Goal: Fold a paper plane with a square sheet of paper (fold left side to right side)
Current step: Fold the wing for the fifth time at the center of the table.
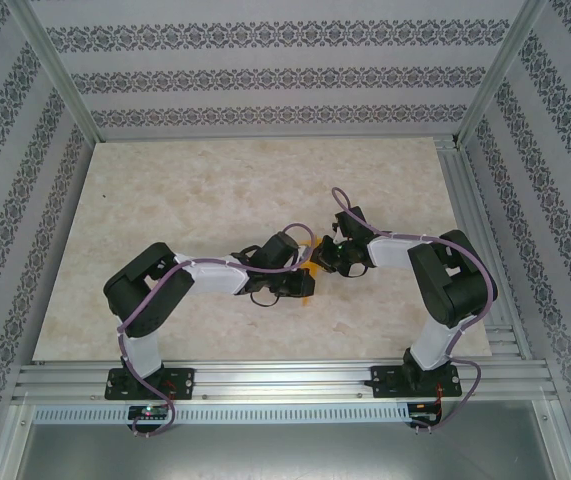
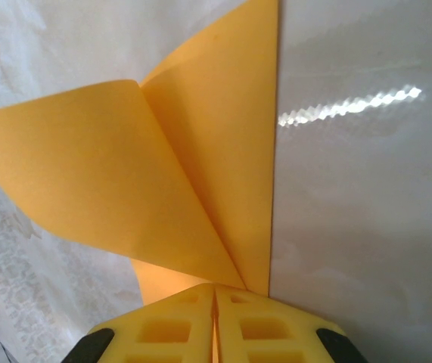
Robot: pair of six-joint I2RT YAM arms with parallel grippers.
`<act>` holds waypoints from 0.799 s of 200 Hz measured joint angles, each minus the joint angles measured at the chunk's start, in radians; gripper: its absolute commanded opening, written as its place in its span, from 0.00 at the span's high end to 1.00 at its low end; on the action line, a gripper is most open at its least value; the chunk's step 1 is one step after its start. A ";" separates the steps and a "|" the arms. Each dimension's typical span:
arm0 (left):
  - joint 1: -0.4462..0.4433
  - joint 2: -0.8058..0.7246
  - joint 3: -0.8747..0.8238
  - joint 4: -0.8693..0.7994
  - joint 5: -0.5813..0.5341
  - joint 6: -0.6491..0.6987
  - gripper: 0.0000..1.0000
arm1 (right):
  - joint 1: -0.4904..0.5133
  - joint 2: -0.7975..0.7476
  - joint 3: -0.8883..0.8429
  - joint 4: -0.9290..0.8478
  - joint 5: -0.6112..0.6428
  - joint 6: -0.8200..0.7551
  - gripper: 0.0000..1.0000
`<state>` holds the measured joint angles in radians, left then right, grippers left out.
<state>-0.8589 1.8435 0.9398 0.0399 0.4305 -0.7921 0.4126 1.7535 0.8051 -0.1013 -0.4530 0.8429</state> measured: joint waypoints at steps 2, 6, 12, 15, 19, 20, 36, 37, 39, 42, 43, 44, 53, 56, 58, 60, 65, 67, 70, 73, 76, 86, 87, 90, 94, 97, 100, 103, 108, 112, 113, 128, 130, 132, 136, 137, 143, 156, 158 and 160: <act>0.000 0.000 -0.001 0.002 0.000 0.000 0.89 | 0.000 0.000 0.000 0.000 0.000 0.000 0.90; 0.000 0.001 -0.003 0.005 0.000 0.000 0.89 | 0.000 0.000 0.000 0.000 0.000 0.000 0.90; 0.000 0.001 -0.007 0.011 0.000 -0.002 0.89 | 0.000 0.000 0.000 0.000 0.000 0.000 0.90; -0.001 0.001 -0.010 0.013 0.000 -0.003 0.89 | 0.000 0.000 0.000 0.000 0.000 -0.001 0.90; -0.001 0.001 -0.013 0.017 -0.001 -0.003 0.89 | 0.000 0.000 0.000 0.000 0.000 -0.001 0.90; -0.001 0.001 -0.014 0.018 -0.002 -0.003 0.89 | 0.000 0.000 0.000 0.000 0.000 -0.002 0.90; -0.001 0.002 -0.027 0.026 -0.003 -0.005 0.89 | 0.000 0.000 0.000 -0.001 0.000 -0.004 0.90; -0.001 0.002 -0.027 0.025 -0.003 -0.005 0.89 | 0.000 0.000 0.000 -0.001 0.000 -0.004 0.90; -0.001 0.002 -0.029 0.026 -0.003 -0.006 0.89 | 0.000 0.000 0.000 -0.001 0.000 -0.004 0.90; -0.001 0.002 -0.031 0.026 -0.003 -0.006 0.89 | 0.000 0.000 0.001 -0.001 0.000 -0.005 0.90; -0.001 0.002 -0.032 0.026 -0.003 -0.007 0.89 | 0.000 0.000 0.001 -0.001 0.000 -0.005 0.90; -0.001 0.002 -0.032 0.027 -0.003 -0.007 0.89 | 0.000 0.000 0.001 -0.002 0.000 -0.005 0.90; -0.001 0.005 -0.035 0.028 -0.003 -0.007 0.89 | 0.000 0.000 0.003 -0.005 0.000 -0.007 0.90; -0.001 0.006 -0.035 0.029 -0.003 -0.007 0.89 | 0.000 0.000 0.004 -0.006 0.000 -0.007 0.90; -0.001 0.008 -0.035 0.029 -0.003 -0.008 0.89 | 0.000 0.001 0.004 -0.007 0.000 -0.007 0.90; -0.002 0.009 -0.035 0.031 -0.003 -0.008 0.89 | 0.000 0.001 0.005 -0.008 0.000 -0.007 0.90; -0.002 0.013 -0.035 0.034 -0.003 -0.008 0.89 | 0.000 0.002 0.006 -0.009 0.000 -0.007 0.90; -0.002 0.014 -0.035 0.035 -0.003 -0.008 0.89 | 0.000 0.002 0.006 -0.010 0.000 -0.007 0.90; -0.003 0.016 -0.035 0.036 -0.003 -0.010 0.89 | 0.000 0.002 0.007 -0.011 0.000 -0.007 0.90; -0.004 0.017 -0.035 0.038 -0.003 -0.011 0.89 | 0.000 0.002 0.008 -0.012 0.000 -0.007 0.90; -0.006 0.018 -0.035 0.040 -0.003 -0.011 0.89 | 0.000 0.003 0.008 -0.013 0.000 -0.007 0.90; -0.010 0.024 -0.035 0.048 -0.004 -0.014 0.89 | 0.000 0.003 0.011 -0.017 0.000 -0.008 0.90; -0.011 0.025 -0.035 0.049 -0.004 -0.014 0.89 | 0.000 0.003 0.011 -0.017 0.000 -0.008 0.90; -0.012 0.027 -0.035 0.050 -0.005 -0.015 0.89 | 0.000 0.003 0.011 -0.017 0.000 -0.008 0.90; -0.013 0.029 -0.035 0.053 -0.008 -0.018 0.89 | 0.000 0.003 0.011 -0.017 0.000 -0.008 0.90; -0.014 0.031 -0.035 0.056 -0.010 -0.019 0.89 | 0.000 0.003 0.011 -0.017 0.000 -0.008 0.90; -0.014 0.031 -0.036 0.059 -0.010 -0.022 0.89 | 0.000 0.003 0.011 -0.016 0.000 -0.008 0.90; -0.015 0.031 -0.037 0.061 -0.012 -0.022 0.89 | 0.000 0.003 0.011 -0.016 -0.001 -0.010 0.90; -0.017 0.031 -0.039 0.064 -0.015 -0.024 0.90 | 0.000 0.003 0.011 -0.016 -0.001 -0.011 0.90; -0.019 0.031 -0.041 0.067 -0.019 -0.026 0.90 | 0.000 0.003 0.011 -0.016 -0.001 -0.013 0.90; -0.019 0.031 -0.041 0.068 -0.019 -0.026 0.90 | 0.000 0.003 0.011 -0.016 -0.001 -0.013 0.90; -0.023 0.031 -0.047 0.079 -0.026 -0.030 0.91 | 0.000 -0.006 0.013 -0.025 0.002 -0.027 0.89; -0.023 0.031 -0.048 0.081 -0.027 -0.029 0.92 | 0.000 -0.007 0.013 -0.027 0.005 -0.028 0.89; -0.023 0.031 -0.049 0.082 -0.027 -0.030 0.92 | 0.000 -0.008 0.013 -0.030 0.006 -0.029 0.89; -0.024 0.031 -0.051 0.087 -0.029 -0.031 0.92 | -0.002 -0.015 0.013 -0.036 0.010 -0.034 0.89; -0.025 0.031 -0.053 0.089 -0.029 -0.031 0.92 | -0.002 -0.016 0.013 -0.037 0.010 -0.034 0.89; -0.026 0.030 -0.057 0.098 -0.030 -0.033 0.93 | -0.004 -0.028 0.013 -0.049 0.013 -0.039 0.89; -0.027 0.029 -0.066 0.114 -0.034 -0.038 0.93 | -0.012 -0.065 0.013 -0.069 0.016 -0.052 0.89; -0.027 0.028 -0.067 0.115 -0.034 -0.038 0.93 | -0.014 -0.069 0.013 -0.072 0.016 -0.053 0.89; -0.027 0.028 -0.068 0.117 -0.035 -0.040 0.93 | -0.016 -0.075 0.013 -0.072 0.016 -0.053 0.89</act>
<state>-0.8860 1.8717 0.8715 0.1574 0.3958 -0.8318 0.3969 1.6783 0.8181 -0.1734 -0.4374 0.7895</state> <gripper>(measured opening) 0.074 0.107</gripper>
